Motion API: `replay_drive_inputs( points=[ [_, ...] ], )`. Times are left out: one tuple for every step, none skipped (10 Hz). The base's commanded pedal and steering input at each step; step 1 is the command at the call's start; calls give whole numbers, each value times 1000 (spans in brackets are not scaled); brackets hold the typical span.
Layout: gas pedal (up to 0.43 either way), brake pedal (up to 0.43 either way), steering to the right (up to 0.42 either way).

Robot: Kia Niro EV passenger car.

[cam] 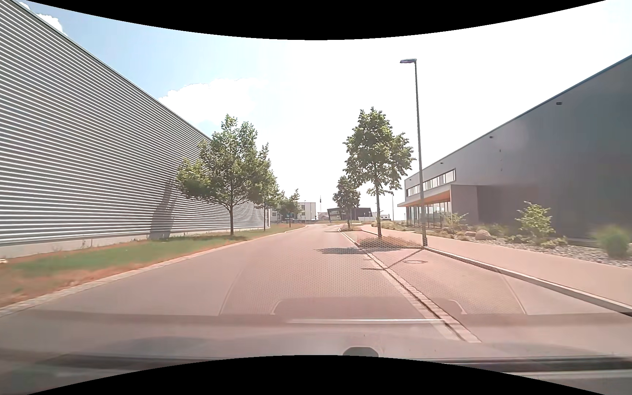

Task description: Follow the waypoints while adhering to traffic rules and regulations

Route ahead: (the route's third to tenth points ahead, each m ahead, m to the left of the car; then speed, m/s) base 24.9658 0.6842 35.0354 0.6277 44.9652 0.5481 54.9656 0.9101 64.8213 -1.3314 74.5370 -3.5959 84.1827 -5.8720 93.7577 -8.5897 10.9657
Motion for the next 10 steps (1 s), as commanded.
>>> replay_drive_inputs(
  points=[
    [150,0,-4],
    [150,0,-4],
    [150,0,-4],
    [150,0,-4],
    [150,0,-4],
    [150,0,-4],
    [150,0,-4],
    [150,0,-4],
    [138,0,-4],
    [138,0,-3]
  ],
)
